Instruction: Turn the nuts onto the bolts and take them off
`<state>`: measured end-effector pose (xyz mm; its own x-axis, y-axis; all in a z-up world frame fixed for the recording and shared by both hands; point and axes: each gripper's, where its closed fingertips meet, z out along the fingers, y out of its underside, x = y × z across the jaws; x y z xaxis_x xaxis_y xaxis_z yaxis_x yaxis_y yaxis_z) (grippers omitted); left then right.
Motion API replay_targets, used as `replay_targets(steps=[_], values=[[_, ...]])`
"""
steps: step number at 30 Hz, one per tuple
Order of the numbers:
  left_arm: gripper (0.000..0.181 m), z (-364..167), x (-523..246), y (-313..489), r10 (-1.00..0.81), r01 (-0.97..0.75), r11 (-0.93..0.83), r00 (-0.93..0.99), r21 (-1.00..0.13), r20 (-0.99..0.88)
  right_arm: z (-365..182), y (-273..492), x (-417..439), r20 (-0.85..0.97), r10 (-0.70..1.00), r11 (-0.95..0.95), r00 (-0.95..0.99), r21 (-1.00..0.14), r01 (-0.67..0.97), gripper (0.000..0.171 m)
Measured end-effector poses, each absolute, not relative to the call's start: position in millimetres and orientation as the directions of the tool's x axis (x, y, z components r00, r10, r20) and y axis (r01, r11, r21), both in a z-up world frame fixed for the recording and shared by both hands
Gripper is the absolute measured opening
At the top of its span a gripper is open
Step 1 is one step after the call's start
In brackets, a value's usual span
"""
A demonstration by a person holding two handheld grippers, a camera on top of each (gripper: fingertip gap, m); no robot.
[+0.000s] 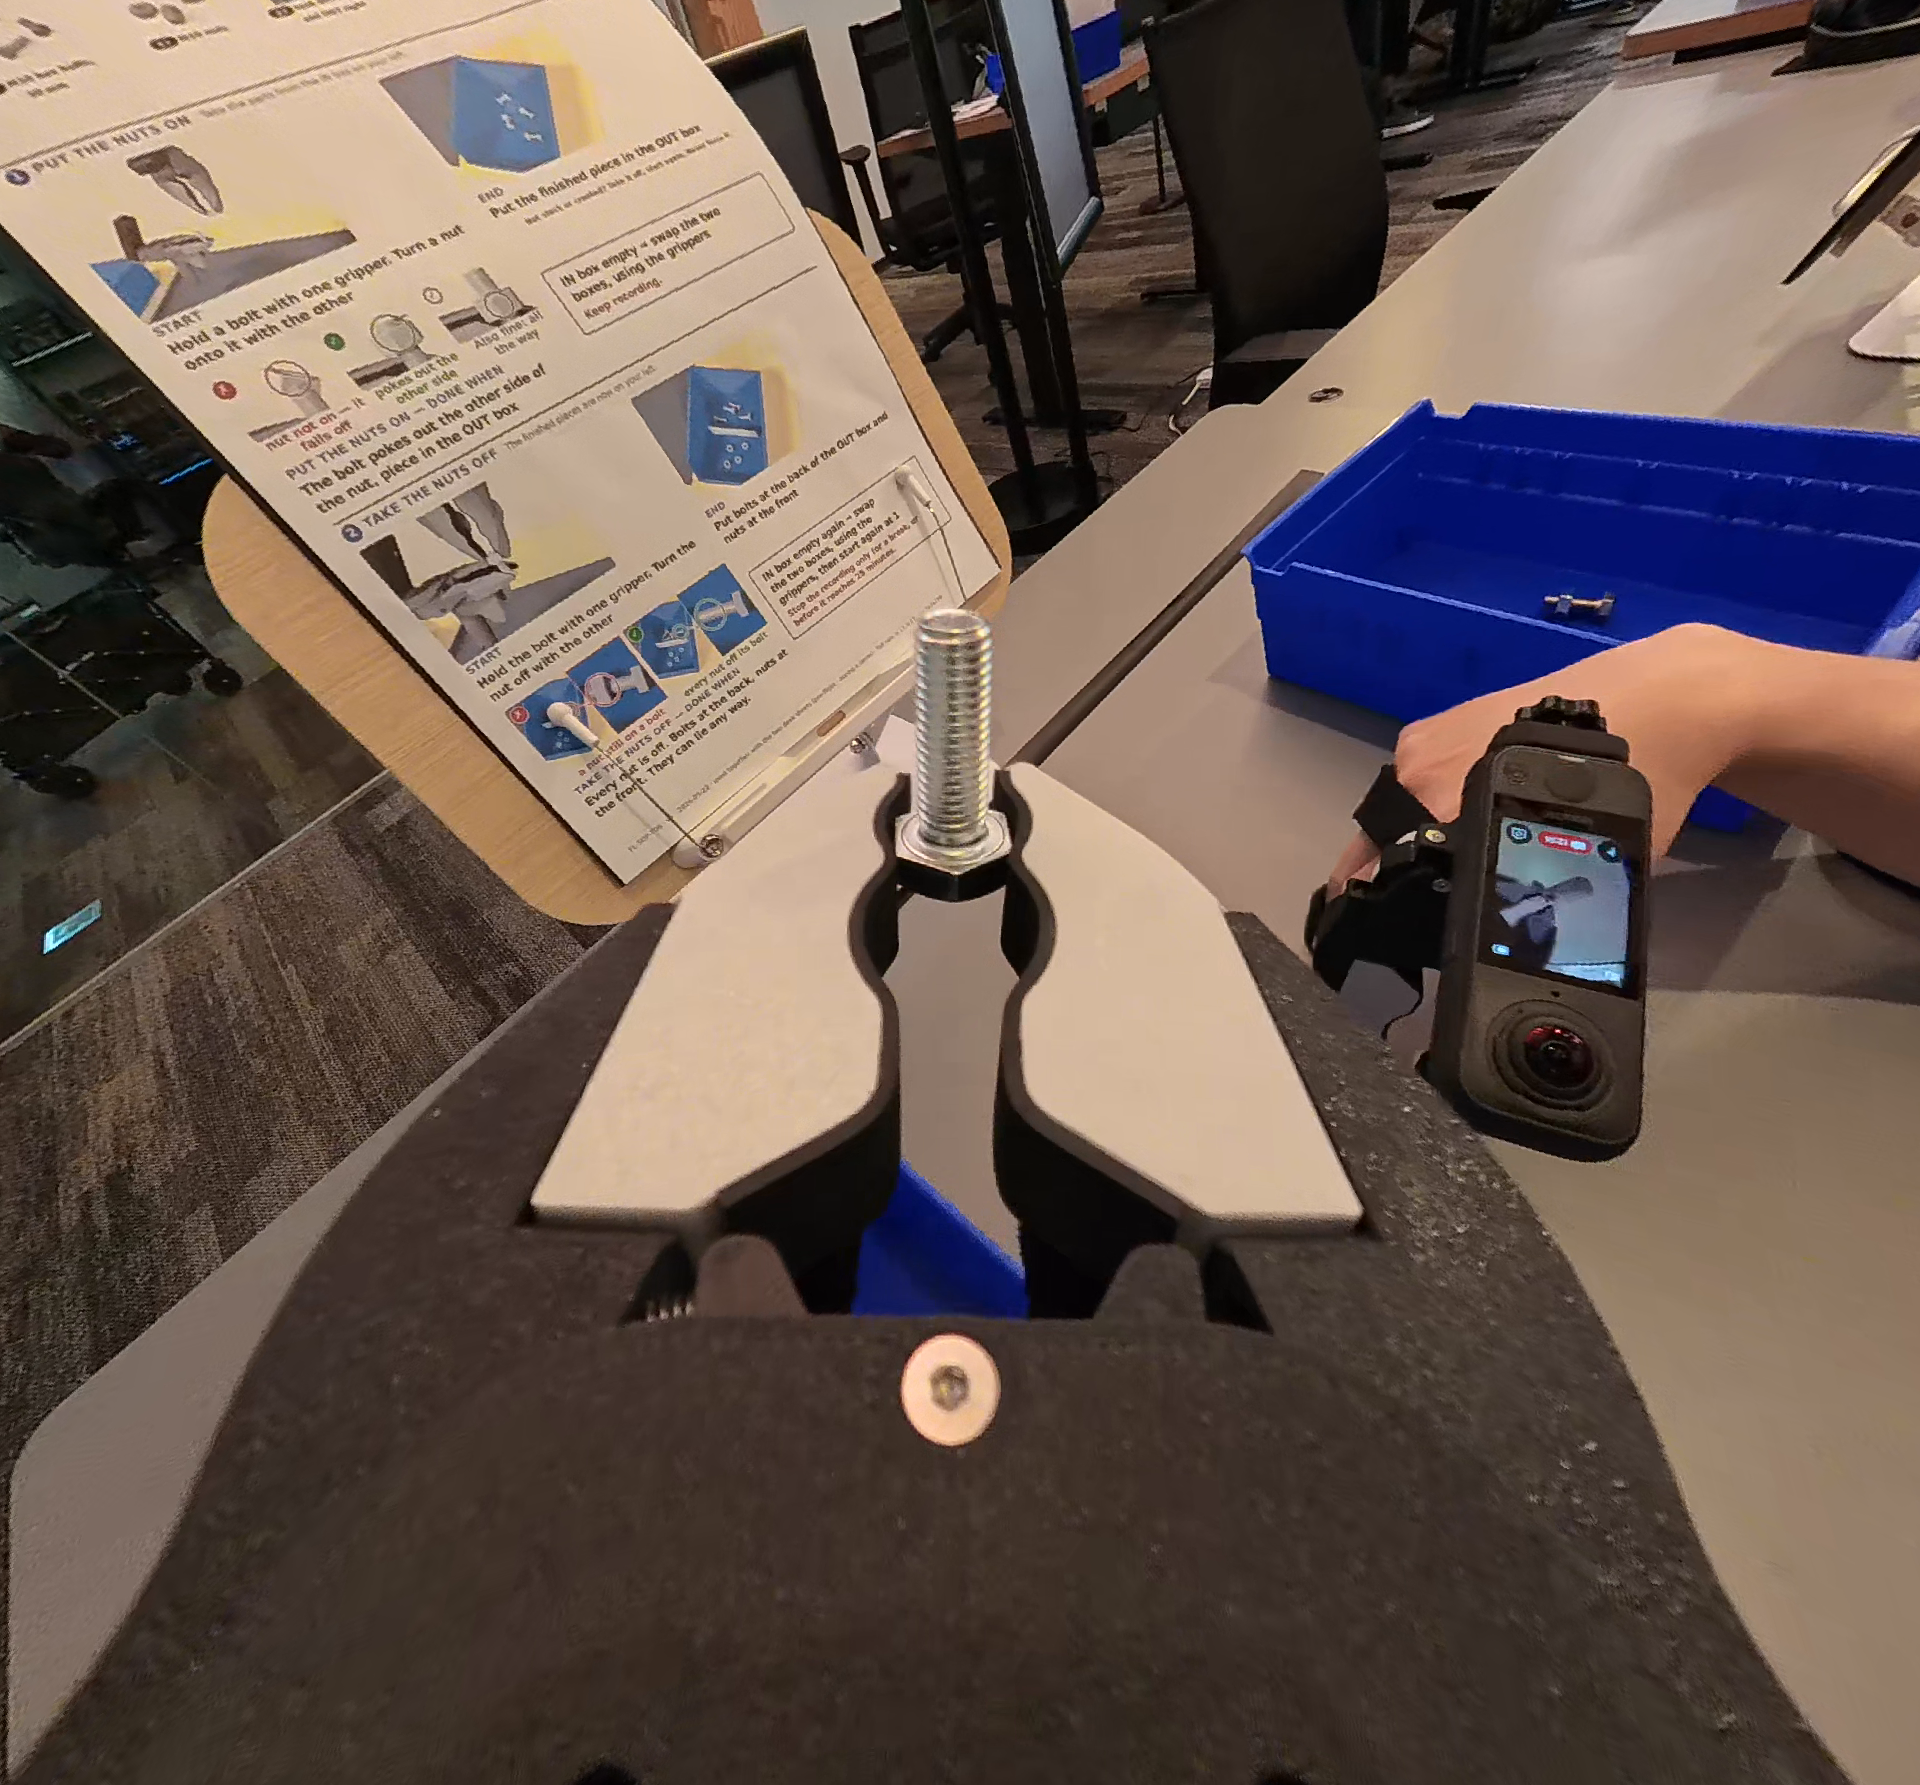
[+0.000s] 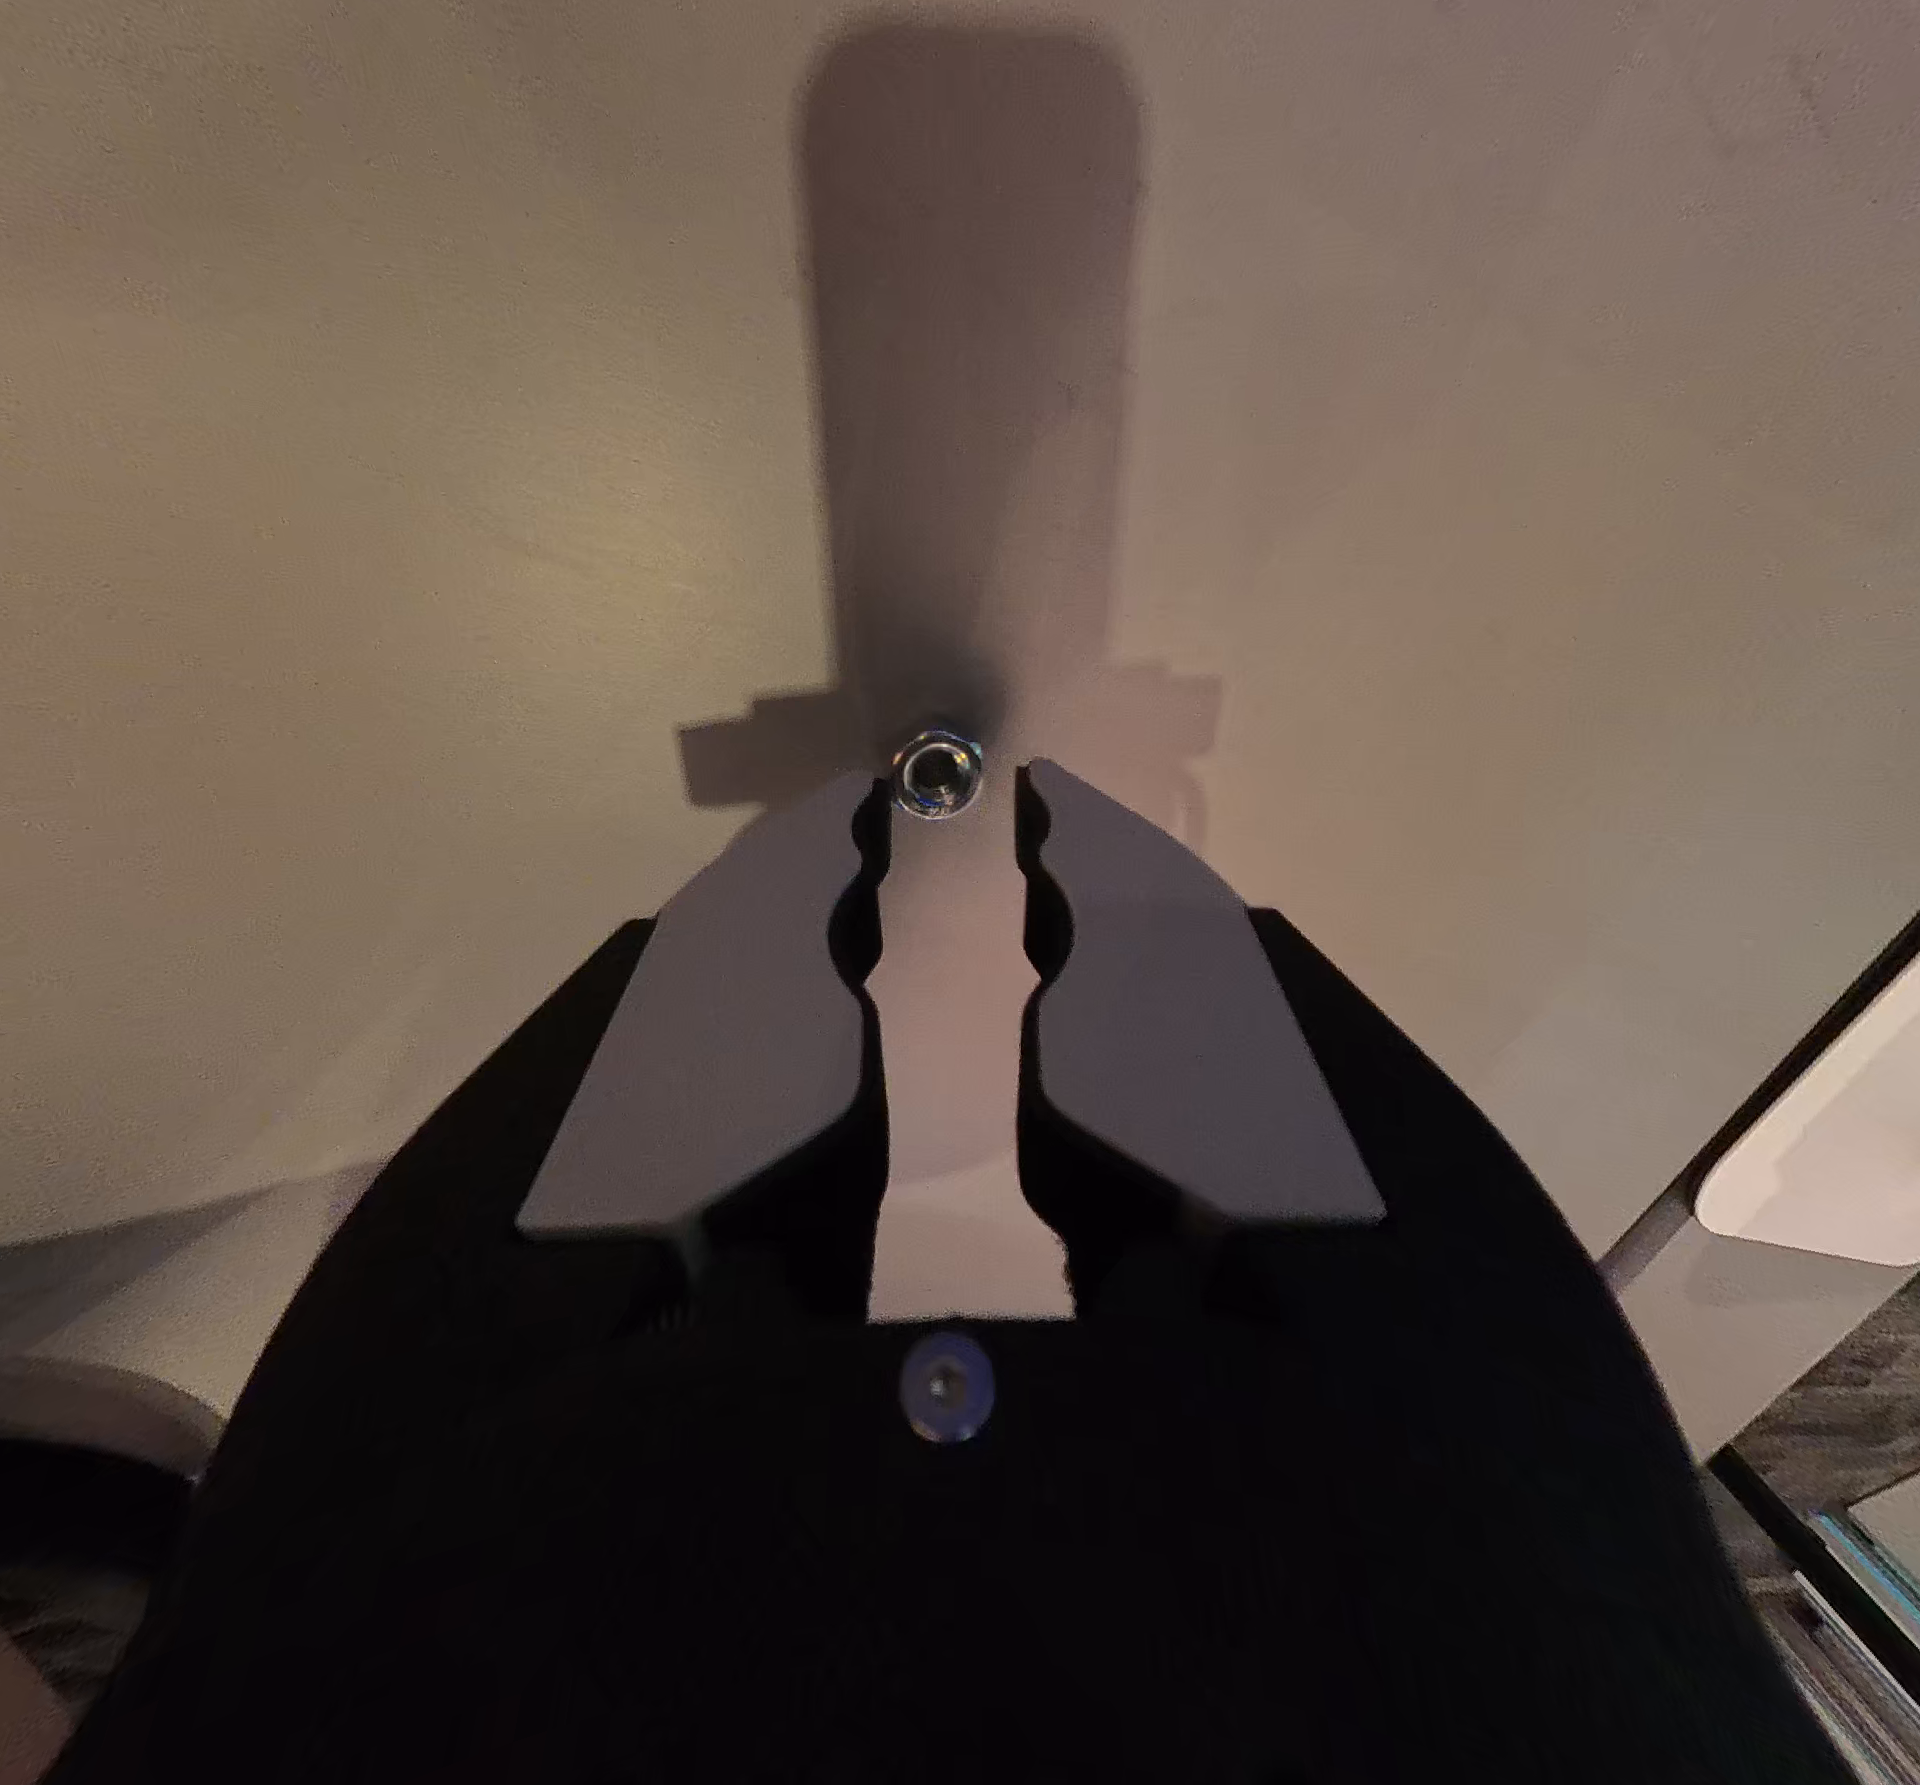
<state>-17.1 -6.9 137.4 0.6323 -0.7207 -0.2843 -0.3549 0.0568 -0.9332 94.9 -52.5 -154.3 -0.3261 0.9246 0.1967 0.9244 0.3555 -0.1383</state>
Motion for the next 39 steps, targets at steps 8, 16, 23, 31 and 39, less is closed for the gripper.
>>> replay_targets(steps=[8,16,23,31,39], values=[[0.015,135,-14,-8,-0.735,-0.362,0.048,0.619,-0.931,-0.278,-159,-55,95,0.166,0.927,0.361,-0.337,-0.147,0.921,0.024],[0.015,129,-8,-5,-0.741,-0.379,0.043,0.609,-0.925,-0.283,-161,-57,95,0.106,0.957,0.285,-0.271,-0.149,0.947,0.018],[0.015,105,17,1,-0.795,-0.415,0.027,0.543,-0.909,-0.271,-80,-90,85,0.253,0.911,0.401,-0.324,-0.368,0.839,0.018],[0.015,44,86,-11,-0.891,-0.561,0.025,0.363,-0.828,-0.273,90,-95,105,0.397,0.916,0.341,0.067,-0.854,0.394,0.018],[0.014,13,118,-40,-0.916,-0.673,0.145,0.187,-0.725,-0.356,73,-64,119,0.421,0.898,0.311,0.131,-0.816,0.487,0.018]])
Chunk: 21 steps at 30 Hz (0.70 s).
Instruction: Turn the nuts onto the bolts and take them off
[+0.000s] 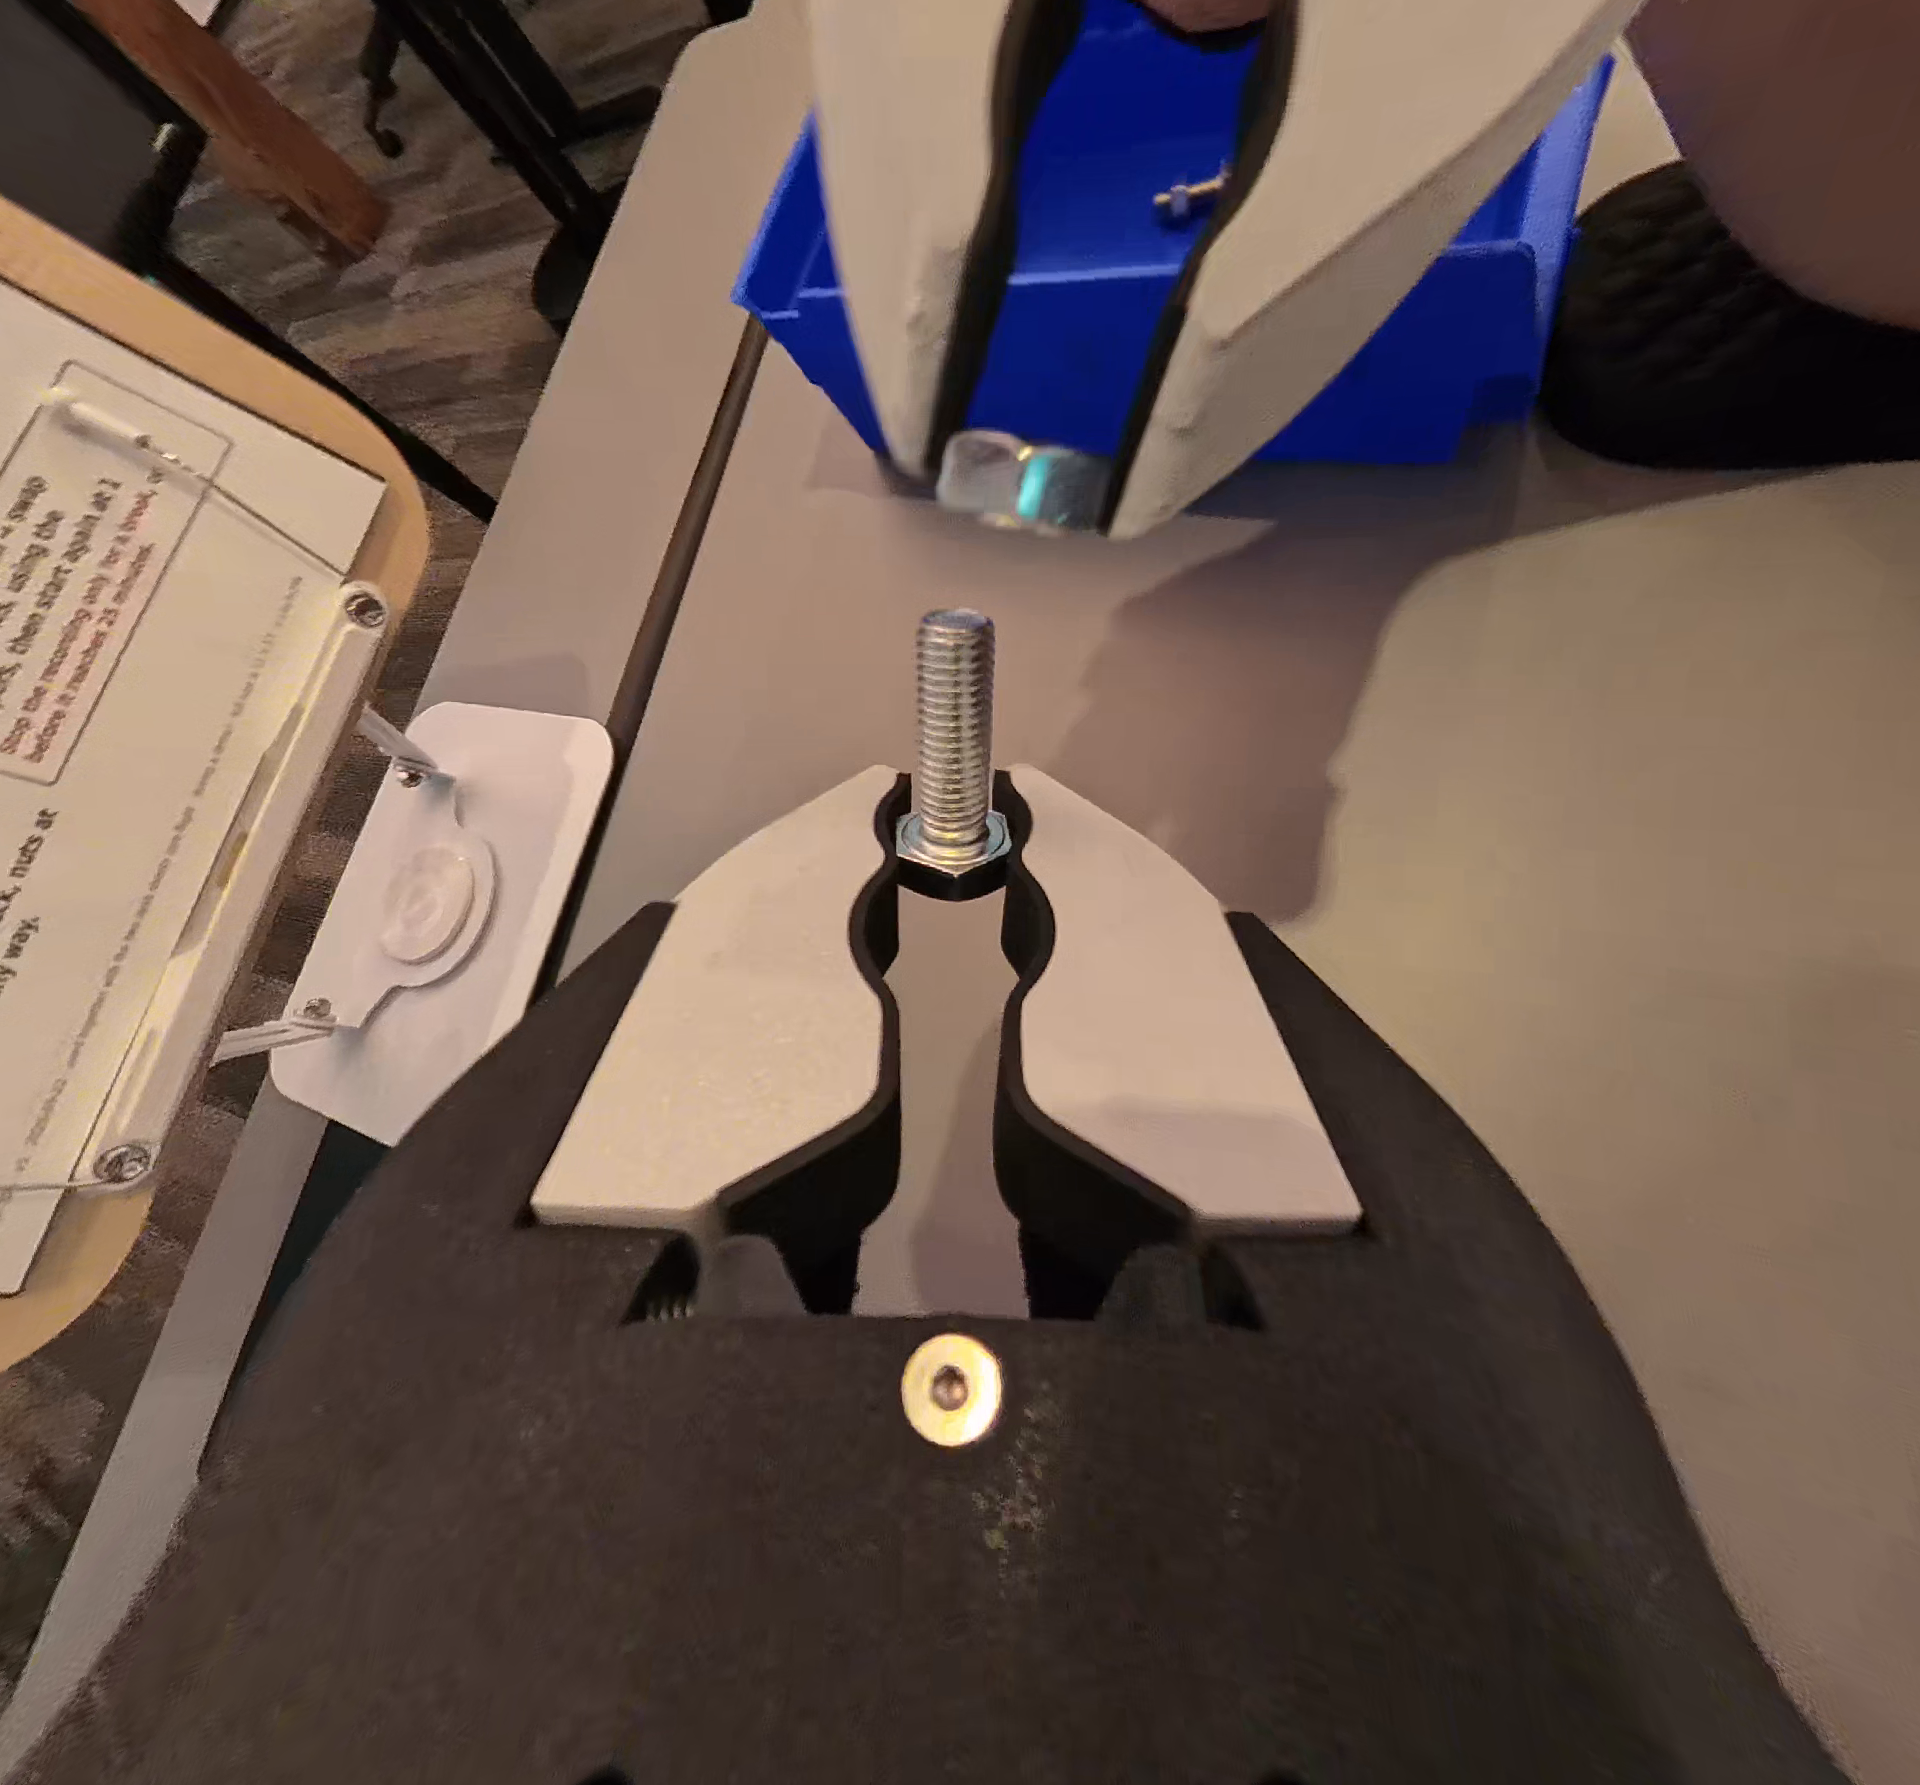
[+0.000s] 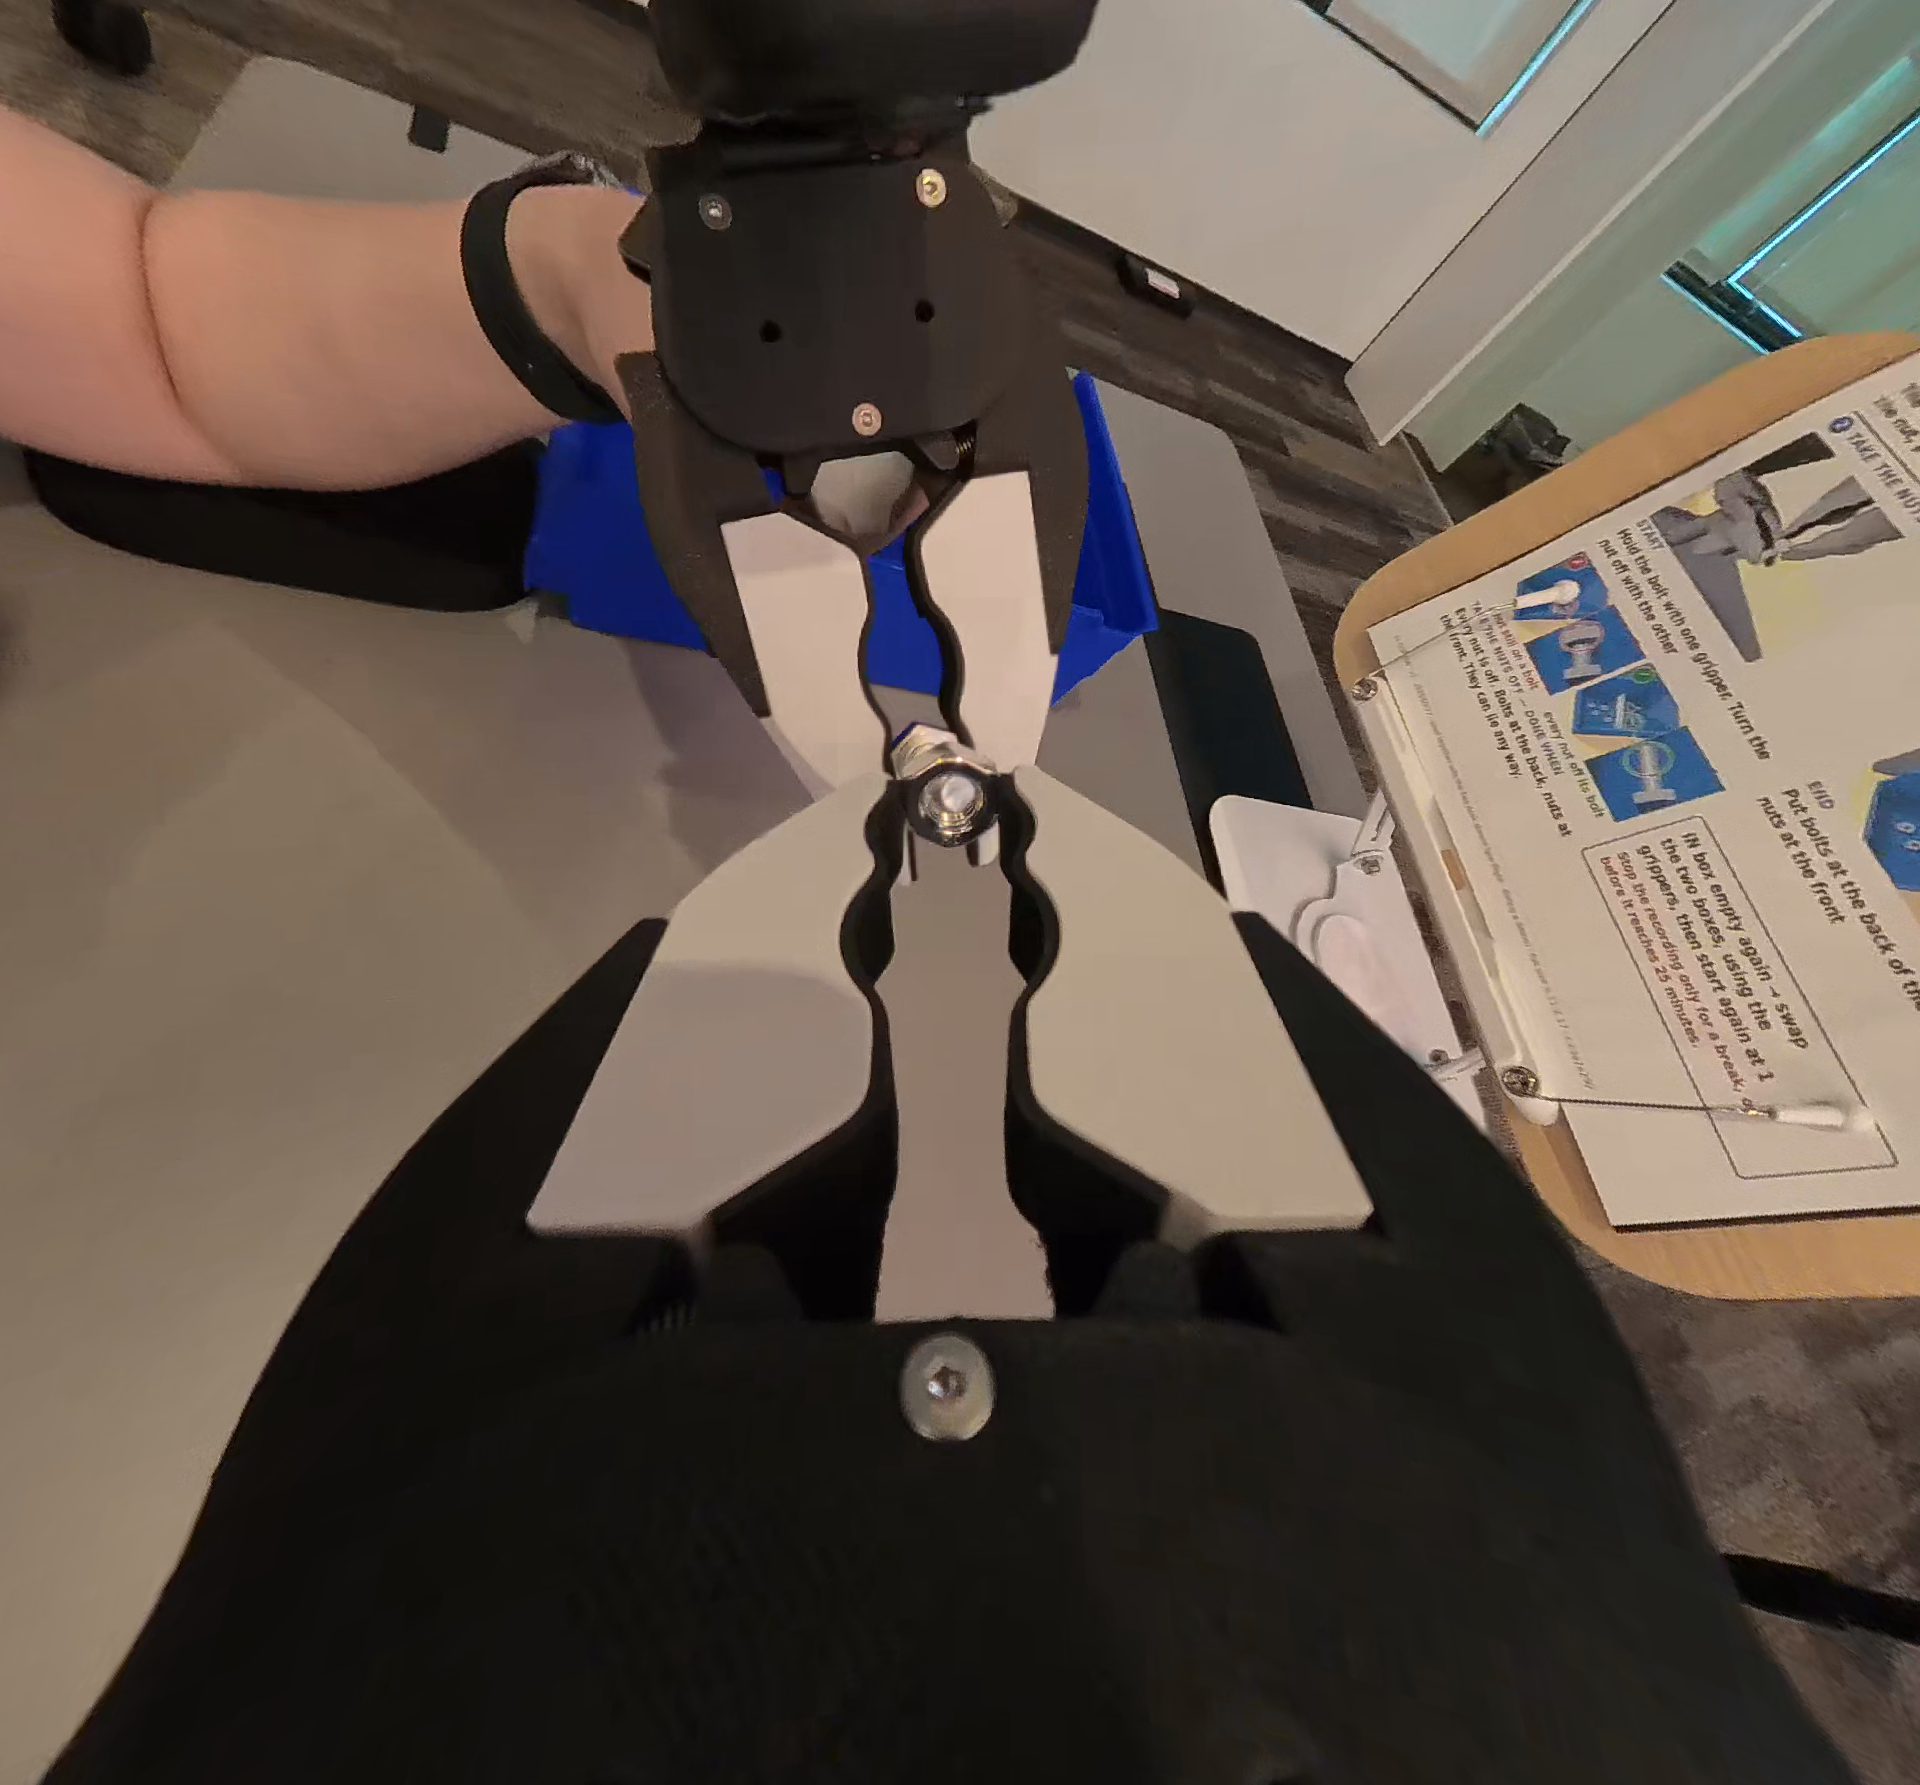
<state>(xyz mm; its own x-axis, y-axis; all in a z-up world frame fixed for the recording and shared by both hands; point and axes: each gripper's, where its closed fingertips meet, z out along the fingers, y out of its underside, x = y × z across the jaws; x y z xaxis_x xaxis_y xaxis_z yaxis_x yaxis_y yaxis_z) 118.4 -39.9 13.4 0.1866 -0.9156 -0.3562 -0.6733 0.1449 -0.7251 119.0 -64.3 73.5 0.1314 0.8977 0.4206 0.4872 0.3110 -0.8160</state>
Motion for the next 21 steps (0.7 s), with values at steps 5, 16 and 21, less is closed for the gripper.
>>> replay_targets(steps=[5,16,21], values=[[0.014,8,122,-50,-0.908,-0.704,0.206,0.122,-0.679,-0.402,63,-69,118,0.442,0.893,0.334,0.082,-0.776,0.535,0.018],[0.014,4,121,-59,-0.886,-0.727,0.285,0.049,-0.625,-0.461,51,-80,118,0.458,0.889,0.384,-0.012,-0.730,0.565,0.018],[0.014,-1,122,-63,-0.874,-0.741,0.322,0.008,-0.589,-0.487,48,-84,119,0.485,0.873,0.422,-0.049,-0.703,0.572,0.018]])
